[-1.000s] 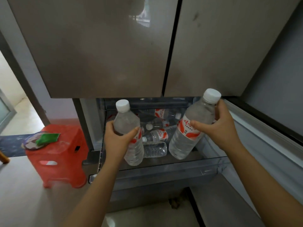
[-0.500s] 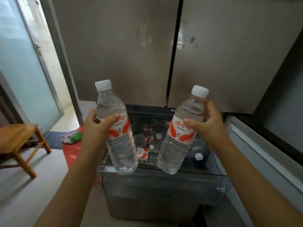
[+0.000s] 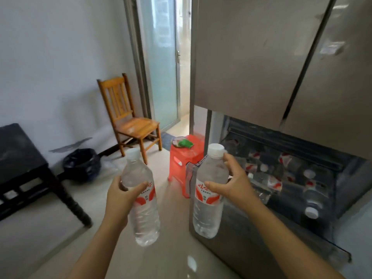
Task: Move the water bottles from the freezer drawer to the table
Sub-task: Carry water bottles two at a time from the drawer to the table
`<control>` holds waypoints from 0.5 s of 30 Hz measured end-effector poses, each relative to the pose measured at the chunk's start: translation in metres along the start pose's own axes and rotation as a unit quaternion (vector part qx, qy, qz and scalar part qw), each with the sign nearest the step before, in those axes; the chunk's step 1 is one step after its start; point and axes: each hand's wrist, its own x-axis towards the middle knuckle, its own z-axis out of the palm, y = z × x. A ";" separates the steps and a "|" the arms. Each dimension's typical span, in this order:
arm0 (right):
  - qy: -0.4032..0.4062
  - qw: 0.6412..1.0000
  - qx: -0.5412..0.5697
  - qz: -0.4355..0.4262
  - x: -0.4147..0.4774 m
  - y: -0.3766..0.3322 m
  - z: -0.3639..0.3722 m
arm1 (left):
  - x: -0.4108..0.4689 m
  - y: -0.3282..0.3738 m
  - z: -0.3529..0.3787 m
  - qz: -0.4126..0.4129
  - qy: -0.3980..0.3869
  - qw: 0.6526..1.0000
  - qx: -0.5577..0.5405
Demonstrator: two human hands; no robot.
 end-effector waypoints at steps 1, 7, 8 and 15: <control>-0.032 0.999 -0.001 0.006 0.002 0.002 0.014 | -0.007 -0.005 -0.020 -0.006 0.029 1.000 0.006; -0.181 0.979 -0.091 -0.034 0.005 -0.001 0.100 | -0.047 -0.027 -0.123 -0.034 0.160 0.987 -0.004; -0.197 0.975 -0.096 -0.043 0.003 -0.004 0.115 | -0.055 -0.029 -0.140 -0.036 0.177 0.984 -0.006; -0.292 0.948 -0.081 -0.099 -0.038 -0.043 0.250 | -0.130 -0.052 -0.289 -0.051 0.309 0.950 -0.011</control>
